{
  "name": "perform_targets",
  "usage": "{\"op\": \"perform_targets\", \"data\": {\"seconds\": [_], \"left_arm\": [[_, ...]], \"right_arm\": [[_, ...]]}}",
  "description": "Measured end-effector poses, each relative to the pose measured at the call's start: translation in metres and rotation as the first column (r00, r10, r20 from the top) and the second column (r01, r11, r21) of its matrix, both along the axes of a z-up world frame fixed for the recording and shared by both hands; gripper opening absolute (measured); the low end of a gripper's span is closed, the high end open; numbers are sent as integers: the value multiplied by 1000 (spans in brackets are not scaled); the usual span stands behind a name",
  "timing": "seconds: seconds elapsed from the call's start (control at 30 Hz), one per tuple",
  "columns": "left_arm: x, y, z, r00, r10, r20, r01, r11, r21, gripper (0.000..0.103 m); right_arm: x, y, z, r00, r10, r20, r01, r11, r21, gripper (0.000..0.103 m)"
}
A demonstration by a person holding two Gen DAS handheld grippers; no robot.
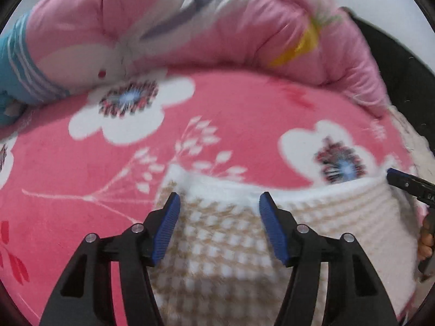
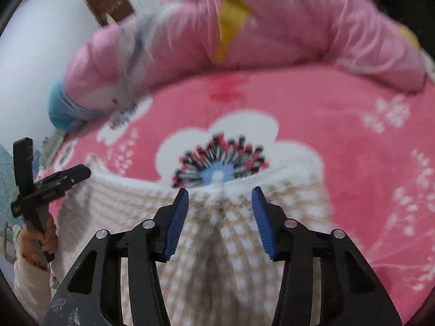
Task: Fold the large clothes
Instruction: 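Lower the folded coat onto the bed and open both tools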
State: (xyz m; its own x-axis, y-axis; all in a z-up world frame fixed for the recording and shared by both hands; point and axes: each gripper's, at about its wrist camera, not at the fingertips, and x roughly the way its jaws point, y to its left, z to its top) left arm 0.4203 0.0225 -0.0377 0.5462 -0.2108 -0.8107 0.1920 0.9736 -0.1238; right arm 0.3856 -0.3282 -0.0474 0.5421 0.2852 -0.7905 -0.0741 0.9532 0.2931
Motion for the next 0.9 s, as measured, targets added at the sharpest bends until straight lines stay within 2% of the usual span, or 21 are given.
{"op": "perform_targets", "data": {"seconds": [0.03,0.07,0.1,0.13,0.2,0.23,0.3,0.37,0.4,0.47,0.53,0.57,0.6,0.63,0.7,0.8,0.83,0.9], "left_arm": [[4,11,-5,999,38,-14,-39,998,-45,61],[2,20,-6,997,80,-22,-81,994,-68,61],[2,35,-5,988,153,-27,-155,985,-76,61],[1,45,-3,982,186,-25,-188,978,-90,61],[-7,66,6,972,236,-9,-235,964,-125,61],[-14,68,15,973,232,15,-228,966,-125,61],[-34,58,34,980,179,82,-168,978,-126,61],[-61,33,52,987,64,147,-46,991,-124,63],[-77,13,60,985,-20,174,39,993,-108,68],[-101,-25,63,967,-146,209,159,986,-44,71],[-121,-59,52,952,-233,198,228,972,47,72],[-126,-77,34,955,-249,160,232,966,115,72],[-124,-84,20,962,-246,119,229,963,139,72],[-119,-87,1,970,-235,66,223,964,144,74],[-113,-77,-12,978,-201,49,197,977,86,79],[-126,-64,10,984,-163,71,159,985,61,78],[-140,-60,22,978,-180,102,175,983,59,78],[-168,-54,32,967,-213,140,209,977,47,78]], "right_arm": [[2,-4,-4,999,-33,-8,33,999,-28,41],[2,-16,-7,996,-90,-13,89,995,-49,36],[-1,-25,-6,992,-122,-14,122,992,-46,34],[-5,-38,-4,987,-160,-14,160,987,-34,34],[-17,-51,5,973,-229,-6,228,970,-84,37],[-27,-53,14,971,-238,16,238,965,-106,37],[-48,-42,34,976,-209,63,214,973,-88,38],[-67,-21,46,984,-146,101,155,984,-89,46],[-76,-1,51,989,-87,120,99,990,-98,47],[-97,39,49,991,24,128,-8,992,-128,49],[-107,64,35,992,68,105,-49,984,-170,50],[-106,72,22,995,64,80,-47,977,-206,50],[-104,76,12,996,58,66,-42,974,-224,51],[-100,76,-1,997,49,60,-35,975,-219,52],[-100,73,-3,999,27,42,-19,983,-185,52],[-117,73,23,999,8,34,-2,985,-172,52],[-132,72,34,998,24,58,-16,990,-143,53],[-155,74,40,996,32,81,-20,989,-143,55]]}}
